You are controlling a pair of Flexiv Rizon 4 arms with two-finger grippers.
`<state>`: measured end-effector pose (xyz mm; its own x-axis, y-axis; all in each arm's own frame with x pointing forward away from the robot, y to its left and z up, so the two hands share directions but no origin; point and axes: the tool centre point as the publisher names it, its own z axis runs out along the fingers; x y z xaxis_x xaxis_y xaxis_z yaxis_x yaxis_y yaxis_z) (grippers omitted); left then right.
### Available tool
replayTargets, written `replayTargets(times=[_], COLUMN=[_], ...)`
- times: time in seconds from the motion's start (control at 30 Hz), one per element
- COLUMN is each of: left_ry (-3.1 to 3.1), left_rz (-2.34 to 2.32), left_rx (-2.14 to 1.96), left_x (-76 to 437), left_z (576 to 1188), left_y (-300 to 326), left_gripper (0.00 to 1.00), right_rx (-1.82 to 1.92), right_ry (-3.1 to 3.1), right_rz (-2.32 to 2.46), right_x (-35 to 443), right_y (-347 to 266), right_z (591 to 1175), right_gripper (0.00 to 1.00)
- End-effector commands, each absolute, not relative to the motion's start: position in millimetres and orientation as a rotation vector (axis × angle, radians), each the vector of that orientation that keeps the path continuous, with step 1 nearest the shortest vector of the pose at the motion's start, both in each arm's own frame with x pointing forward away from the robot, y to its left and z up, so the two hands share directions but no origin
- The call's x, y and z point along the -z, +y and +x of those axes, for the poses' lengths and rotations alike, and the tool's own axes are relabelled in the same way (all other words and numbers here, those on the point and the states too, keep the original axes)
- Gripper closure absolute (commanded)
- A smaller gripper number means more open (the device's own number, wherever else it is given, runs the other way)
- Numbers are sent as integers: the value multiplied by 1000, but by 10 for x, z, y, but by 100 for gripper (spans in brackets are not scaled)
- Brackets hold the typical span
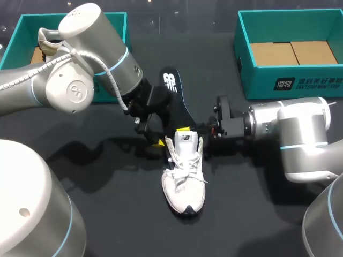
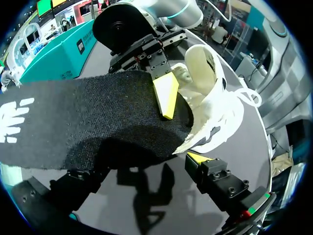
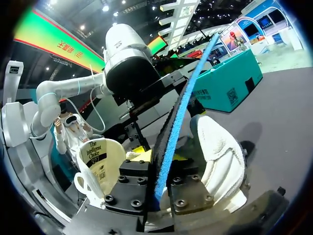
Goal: Take the shoe out of the shoebox, open the shoe tongue, remove and reinsert the insole, then place the shoe into the shoebox
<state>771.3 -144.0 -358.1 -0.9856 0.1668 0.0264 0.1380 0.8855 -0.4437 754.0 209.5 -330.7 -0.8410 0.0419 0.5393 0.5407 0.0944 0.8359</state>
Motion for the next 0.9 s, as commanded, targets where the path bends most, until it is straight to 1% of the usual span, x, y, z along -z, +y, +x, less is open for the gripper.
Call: replayTargets(times=[0.03,0.33,0.67,0.9], left_ry=[-2989,-2989,-2989,-2989], left_rz=[-243,-243,-243,-243], left_rx=[-694,-694,-694,-694], left_x=[3583,3583,3583,3583], left_z=[7712,7712,7712,7712], left_y=[-1440,-1440,-1440,-1440], left_gripper=[0,0,0,0], right_rx=[1793,1764,1757,1767], right_ry=[-1997,-2018,-1978,-1993], right_rz=[-586,-588,-631,-624], right_x=[3315,3342,3676,3713], right_y=[2100,2117,2041,2035], right_z=[7576,7605,7351,7182], right_gripper=[100,100,100,100])
